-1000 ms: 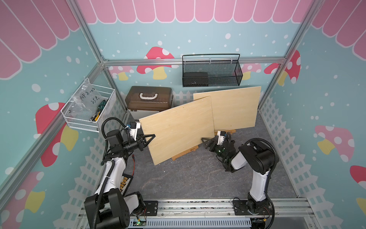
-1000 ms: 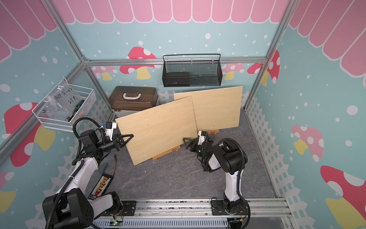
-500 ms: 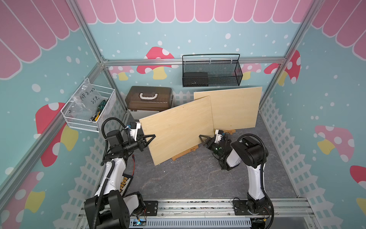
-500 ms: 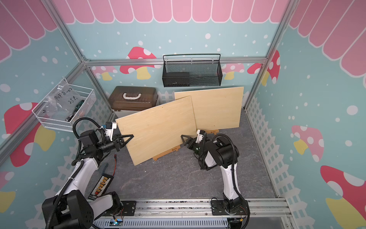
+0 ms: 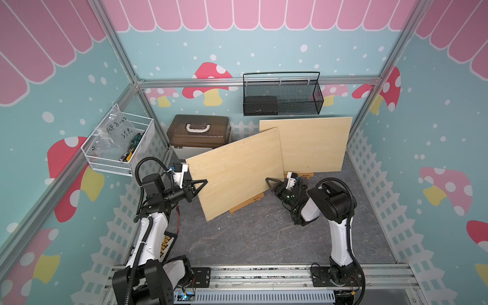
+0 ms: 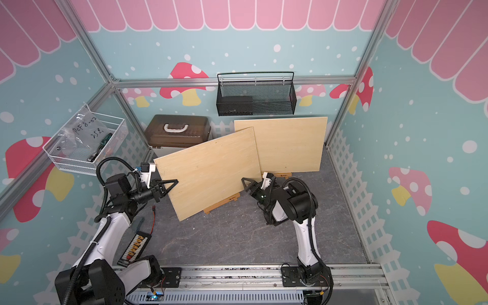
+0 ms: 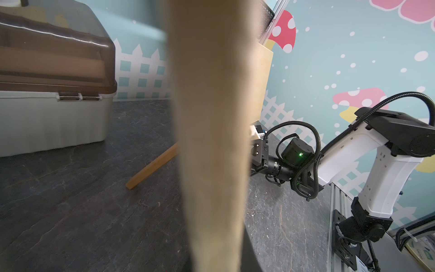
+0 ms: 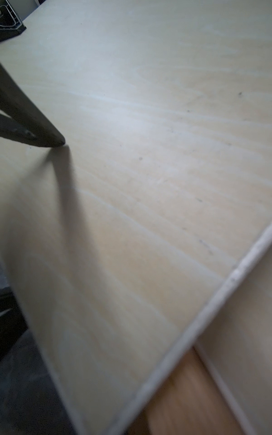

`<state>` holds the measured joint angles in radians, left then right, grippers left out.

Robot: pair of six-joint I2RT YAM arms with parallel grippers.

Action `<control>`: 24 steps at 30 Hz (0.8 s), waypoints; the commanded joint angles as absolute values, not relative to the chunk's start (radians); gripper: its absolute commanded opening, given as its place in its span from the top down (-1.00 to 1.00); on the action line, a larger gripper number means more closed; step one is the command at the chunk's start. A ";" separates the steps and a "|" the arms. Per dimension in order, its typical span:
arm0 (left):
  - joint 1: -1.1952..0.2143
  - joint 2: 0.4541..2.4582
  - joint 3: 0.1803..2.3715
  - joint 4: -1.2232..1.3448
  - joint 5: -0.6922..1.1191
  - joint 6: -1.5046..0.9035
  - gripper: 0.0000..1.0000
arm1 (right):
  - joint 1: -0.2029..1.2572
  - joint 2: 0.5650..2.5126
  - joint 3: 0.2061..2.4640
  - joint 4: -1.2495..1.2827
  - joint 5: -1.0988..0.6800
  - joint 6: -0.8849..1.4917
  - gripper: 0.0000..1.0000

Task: Disassemble the easel
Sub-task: Pick up the drawing board from the easel.

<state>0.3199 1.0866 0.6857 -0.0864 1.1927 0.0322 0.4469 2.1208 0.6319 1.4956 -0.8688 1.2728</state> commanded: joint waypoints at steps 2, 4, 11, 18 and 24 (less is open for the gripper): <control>0.322 1.082 0.647 -0.184 0.995 0.115 1.00 | 0.454 2.038 0.672 1.867 -0.852 1.270 -0.78; 0.322 1.077 0.648 -0.184 0.996 0.115 1.00 | 0.454 2.025 0.676 1.867 -0.854 1.264 -0.78; 0.314 1.041 0.644 -0.182 1.009 0.102 1.00 | 0.454 1.980 0.693 1.867 -0.864 1.249 -0.76; 0.295 0.997 0.619 -0.155 1.006 0.083 1.00 | 0.454 1.944 0.709 1.867 -0.861 1.244 -0.75; 0.286 0.975 0.617 -0.146 1.013 0.066 1.00 | 0.453 1.910 0.716 1.867 -0.855 1.248 -0.75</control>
